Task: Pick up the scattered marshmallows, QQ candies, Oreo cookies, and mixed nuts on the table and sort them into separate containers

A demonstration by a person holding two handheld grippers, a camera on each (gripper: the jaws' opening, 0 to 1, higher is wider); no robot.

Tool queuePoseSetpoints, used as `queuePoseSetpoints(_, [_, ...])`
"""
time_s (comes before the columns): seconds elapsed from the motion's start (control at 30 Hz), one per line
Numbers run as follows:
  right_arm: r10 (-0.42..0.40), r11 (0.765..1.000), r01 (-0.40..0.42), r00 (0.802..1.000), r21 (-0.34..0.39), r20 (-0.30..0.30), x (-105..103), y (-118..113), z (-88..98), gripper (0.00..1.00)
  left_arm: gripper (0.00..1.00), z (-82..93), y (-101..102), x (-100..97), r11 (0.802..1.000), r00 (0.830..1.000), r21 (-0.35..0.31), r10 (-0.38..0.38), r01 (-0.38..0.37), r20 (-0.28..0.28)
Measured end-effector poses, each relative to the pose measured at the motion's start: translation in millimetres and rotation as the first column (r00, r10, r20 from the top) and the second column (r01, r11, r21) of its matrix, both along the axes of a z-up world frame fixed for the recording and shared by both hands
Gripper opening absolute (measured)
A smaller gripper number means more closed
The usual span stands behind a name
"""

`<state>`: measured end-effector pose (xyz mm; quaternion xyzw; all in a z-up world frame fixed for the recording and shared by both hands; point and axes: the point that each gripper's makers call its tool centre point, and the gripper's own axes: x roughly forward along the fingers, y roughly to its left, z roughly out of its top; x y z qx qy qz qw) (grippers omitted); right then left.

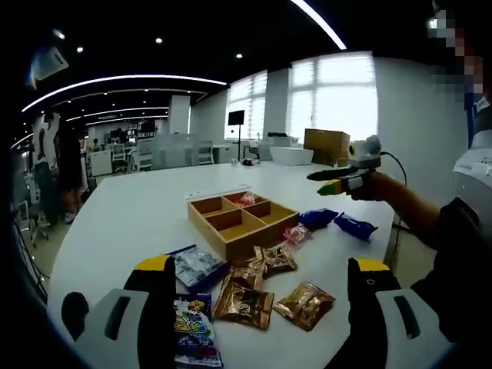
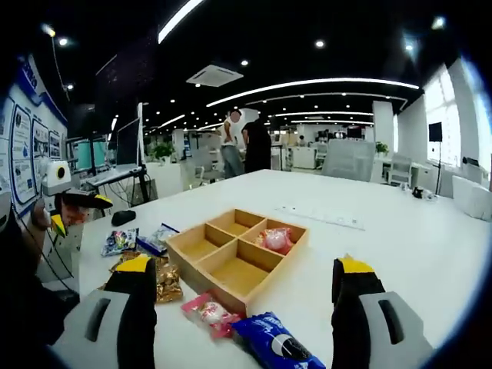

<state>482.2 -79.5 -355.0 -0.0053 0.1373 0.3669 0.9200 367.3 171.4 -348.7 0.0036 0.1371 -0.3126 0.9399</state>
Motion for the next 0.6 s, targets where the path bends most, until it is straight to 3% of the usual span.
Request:
queuePoseSetpoints(0.4, [-0.022, 0.999, 0.025, 0.998, 0.048, -0.057, -33.7, -12.7, -24.9, 0.90, 0.96, -1.4, -5.3, 1.2, 1.000, 1.000, -0.001, -0.008, 0.008, -0.005])
queuePoseSetpoints(0.6, [-0.025, 0.996, 0.031, 0.997, 0.078, -0.071, -47.4, -13.2, -27.2, 0.90, 0.96, -3.4, -9.6, 2.0, 1.000, 1.000, 0.002, -0.013, 0.013, -0.010])
